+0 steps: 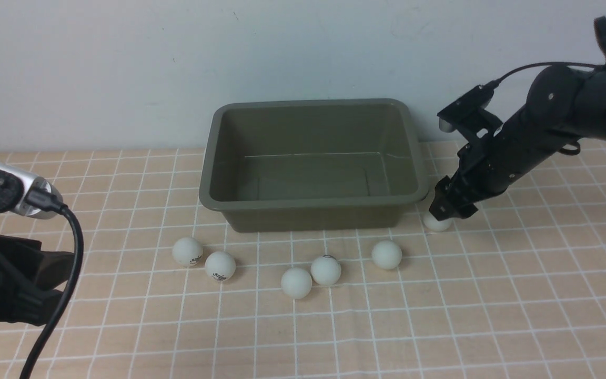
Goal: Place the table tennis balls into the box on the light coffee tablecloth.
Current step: 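Reach for and grasp a ping pong ball on the table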
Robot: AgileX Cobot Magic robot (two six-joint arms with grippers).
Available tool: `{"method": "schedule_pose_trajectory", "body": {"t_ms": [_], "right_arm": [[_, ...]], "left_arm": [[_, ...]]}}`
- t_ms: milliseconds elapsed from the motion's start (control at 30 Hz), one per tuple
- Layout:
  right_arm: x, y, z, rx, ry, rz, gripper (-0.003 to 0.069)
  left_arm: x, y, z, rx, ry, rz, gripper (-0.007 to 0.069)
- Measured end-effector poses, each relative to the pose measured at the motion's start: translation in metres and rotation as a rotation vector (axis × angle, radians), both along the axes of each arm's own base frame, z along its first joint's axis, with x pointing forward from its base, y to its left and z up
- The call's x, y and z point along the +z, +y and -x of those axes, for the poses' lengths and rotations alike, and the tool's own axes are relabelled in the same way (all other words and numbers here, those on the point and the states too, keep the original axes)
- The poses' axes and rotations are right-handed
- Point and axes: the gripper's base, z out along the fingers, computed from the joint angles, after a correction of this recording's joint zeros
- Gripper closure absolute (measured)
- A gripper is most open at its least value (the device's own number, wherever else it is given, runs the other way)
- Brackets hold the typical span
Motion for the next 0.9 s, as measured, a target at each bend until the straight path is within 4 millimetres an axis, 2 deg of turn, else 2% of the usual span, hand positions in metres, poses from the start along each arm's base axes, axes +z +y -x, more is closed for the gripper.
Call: {"method": "schedule_pose_trajectory", "body": {"t_ms": [400,467,567,600,733,800,833,900], "right_arm": [[-0.033,0.003,-0.008,-0.012,0.023,-0.024,0.0177],[-0.035,0.004,-0.009,-0.017,0.028,-0.030,0.0205],[-0.035,0.004,-0.009,-0.019,0.030,-0.032,0.0300],[-0.034,0.004,-0.009,-0.016,0.027,-0.030,0.0298],[-0.023,0.002,-0.012,0.004,0.006,-0.001,0.0294],[0.005,-0.004,-0.019,-0.014,-0.042,0.017,0.0294],[0.007,-0.005,-0.020,-0.018,-0.046,0.017,0.0294],[0.040,-0.014,-0.028,-0.078,-0.103,0.000,0.0294]], "left_arm": [[0.000,0.000,0.000,-0.002,0.003,0.000,0.0365],[0.000,0.000,0.000,-0.002,0.003,0.000,0.0365],[0.000,0.000,0.000,-0.002,0.003,0.001,0.0365],[0.000,0.000,0.000,-0.002,0.003,0.001,0.0365],[0.000,0.000,0.000,-0.002,0.003,0.001,0.0365],[0.000,0.000,0.000,-0.003,0.006,0.001,0.0365],[0.000,0.000,0.000,-0.003,0.006,0.001,0.0365],[-0.001,-0.001,0.001,-0.009,0.016,0.003,0.0365]]}}
